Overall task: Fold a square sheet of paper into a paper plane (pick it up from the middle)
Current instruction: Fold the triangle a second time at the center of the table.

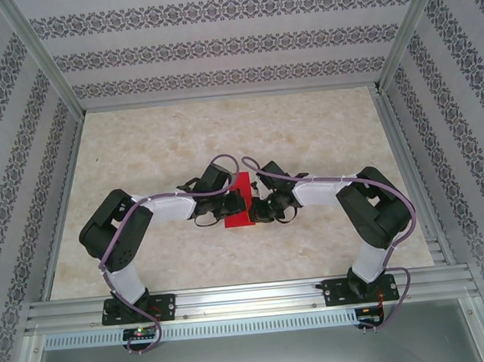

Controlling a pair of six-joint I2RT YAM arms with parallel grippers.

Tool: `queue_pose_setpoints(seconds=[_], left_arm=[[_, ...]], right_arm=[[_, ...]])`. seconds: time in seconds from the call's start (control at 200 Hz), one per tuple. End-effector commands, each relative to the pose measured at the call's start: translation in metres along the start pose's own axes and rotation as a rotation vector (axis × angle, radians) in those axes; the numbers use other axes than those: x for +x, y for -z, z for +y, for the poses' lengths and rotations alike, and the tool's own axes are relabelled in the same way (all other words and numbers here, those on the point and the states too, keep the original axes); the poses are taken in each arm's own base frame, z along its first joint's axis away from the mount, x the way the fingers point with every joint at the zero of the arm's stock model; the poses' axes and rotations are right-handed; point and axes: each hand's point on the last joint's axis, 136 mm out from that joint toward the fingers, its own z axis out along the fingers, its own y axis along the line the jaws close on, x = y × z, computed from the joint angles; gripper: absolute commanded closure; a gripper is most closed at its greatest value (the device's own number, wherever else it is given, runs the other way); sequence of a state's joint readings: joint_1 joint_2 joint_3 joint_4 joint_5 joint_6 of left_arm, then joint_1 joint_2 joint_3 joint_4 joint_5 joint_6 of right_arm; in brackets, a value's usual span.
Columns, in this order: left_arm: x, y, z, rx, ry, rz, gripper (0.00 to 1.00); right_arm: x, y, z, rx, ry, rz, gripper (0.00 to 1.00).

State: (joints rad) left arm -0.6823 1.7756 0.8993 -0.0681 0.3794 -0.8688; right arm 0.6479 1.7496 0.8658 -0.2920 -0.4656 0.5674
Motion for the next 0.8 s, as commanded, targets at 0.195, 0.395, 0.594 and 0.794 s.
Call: queue_pose_setpoints(seconds=[0.195,0.395,0.594,0.794], left_arm=[[0.017,-0.008,-0.001,0.022,0.007,0.032,1.00],[0.016,-0.012,0.013,-0.029,0.013,0.021,1.00],[0.007,-0.012,0.031,-0.080,0.020,-0.006,1.00],[-0.010,-0.005,0.036,-0.047,0.019,-0.033,0.99]], right_arm=[[0.016,-0.012,-0.024,0.083,-0.032,0.046,0.93],[0.020,-0.013,-0.029,0.100,-0.038,0.058,0.93],[0.030,-0.014,-0.042,0.147,-0.047,0.085,0.93],[0.047,-0.018,-0.056,0.188,-0.056,0.147,0.94]])
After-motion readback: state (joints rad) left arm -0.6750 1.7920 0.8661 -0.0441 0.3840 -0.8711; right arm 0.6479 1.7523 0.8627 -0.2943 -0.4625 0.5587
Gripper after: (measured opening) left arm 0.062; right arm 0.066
